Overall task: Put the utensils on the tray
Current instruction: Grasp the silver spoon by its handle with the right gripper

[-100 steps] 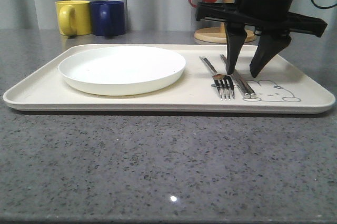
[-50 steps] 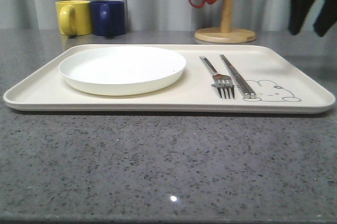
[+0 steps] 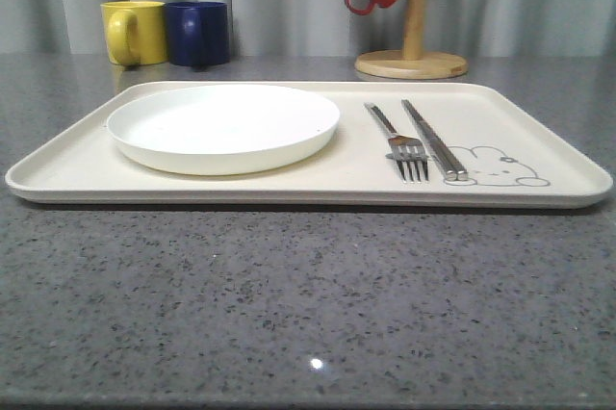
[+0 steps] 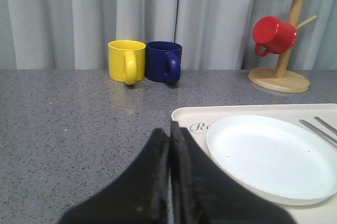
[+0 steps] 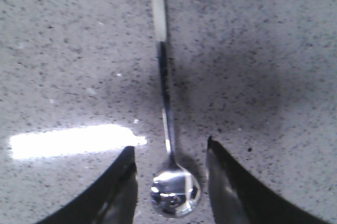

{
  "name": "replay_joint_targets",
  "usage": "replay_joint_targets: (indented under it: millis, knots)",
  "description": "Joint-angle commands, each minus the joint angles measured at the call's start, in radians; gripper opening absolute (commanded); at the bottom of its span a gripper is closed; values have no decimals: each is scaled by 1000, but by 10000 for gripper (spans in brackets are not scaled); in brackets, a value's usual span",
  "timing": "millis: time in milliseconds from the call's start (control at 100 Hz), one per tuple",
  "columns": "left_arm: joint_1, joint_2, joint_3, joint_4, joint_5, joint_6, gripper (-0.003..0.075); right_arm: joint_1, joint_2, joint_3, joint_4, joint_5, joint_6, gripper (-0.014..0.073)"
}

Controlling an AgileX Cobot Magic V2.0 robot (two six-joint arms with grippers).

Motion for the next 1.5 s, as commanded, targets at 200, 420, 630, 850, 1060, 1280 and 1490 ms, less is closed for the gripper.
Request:
replay_joint_targets:
  millis: [200, 420, 630, 850, 1060, 1280, 1490]
  knots:
    - [-4, 8, -26, -5, -72, -5, -18, -13, 54, -28, 0, -44, -36, 332]
    - [-4, 8, -26, -5, -72, -5, -18, -13, 106, -28, 24, -62, -36, 332]
    - [-4, 8, -26, -5, -72, -5, -18, -13, 128, -28, 31, -61, -36, 330]
    - [-4, 8, -26, -5, -72, -5, -18, -13, 129, -28, 33, -54, -36, 328]
    - [-4, 8, -26, -5, -72, -5, -18, -13, 141, -28, 36, -50, -36, 223]
    - [-4, 8, -26, -5, -72, -5, -18, -13, 152, -28, 50, -44, -36, 120]
    - [-4, 8, -26, -5, -72, -5, -18, -13, 143, -28, 89, -30, -28, -63]
